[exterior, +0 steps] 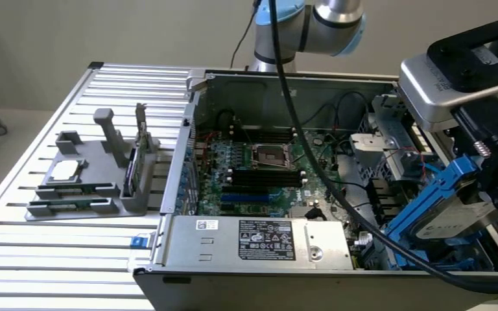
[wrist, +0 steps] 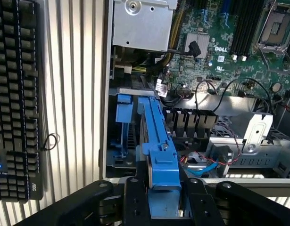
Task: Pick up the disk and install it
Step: 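Insert the first disk wire, then insert the second disk wire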
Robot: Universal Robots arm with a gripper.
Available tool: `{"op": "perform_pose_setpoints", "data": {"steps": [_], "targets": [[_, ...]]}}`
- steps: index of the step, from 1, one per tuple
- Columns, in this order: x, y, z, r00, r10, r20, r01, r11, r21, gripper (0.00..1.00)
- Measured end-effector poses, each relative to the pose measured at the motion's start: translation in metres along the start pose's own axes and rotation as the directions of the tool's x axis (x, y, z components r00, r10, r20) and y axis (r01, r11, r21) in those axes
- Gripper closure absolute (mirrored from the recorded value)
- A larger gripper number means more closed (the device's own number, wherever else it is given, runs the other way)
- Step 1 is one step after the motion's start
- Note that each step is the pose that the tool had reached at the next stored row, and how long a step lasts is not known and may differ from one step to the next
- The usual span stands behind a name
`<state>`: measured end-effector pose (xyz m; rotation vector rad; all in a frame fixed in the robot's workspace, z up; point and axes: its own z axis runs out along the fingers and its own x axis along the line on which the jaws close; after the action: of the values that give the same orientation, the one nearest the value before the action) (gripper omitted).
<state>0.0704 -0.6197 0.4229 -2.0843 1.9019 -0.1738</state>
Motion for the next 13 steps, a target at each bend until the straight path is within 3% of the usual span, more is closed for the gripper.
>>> {"op": "perform_pose_setpoints", "data": {"steps": [1,2,4,13], "targets": [[0.0004,0.0004,0.0012,1.0,0.0,0.0025,0.0,1.0,0.0032,0.67],[0.0004,0.001,0.0009,1.0,-0.001,0.0015,0.001,1.0,0.0052,0.67],[0.0001,0.0014,-0.0002,1.0,-0.001,0.0005,0.001,1.0,0.0076,0.54],[-0.0001,0.001,-0.0024,1.0,0.002,0.009,-0.002,1.0,0.0089,0.54]]}}
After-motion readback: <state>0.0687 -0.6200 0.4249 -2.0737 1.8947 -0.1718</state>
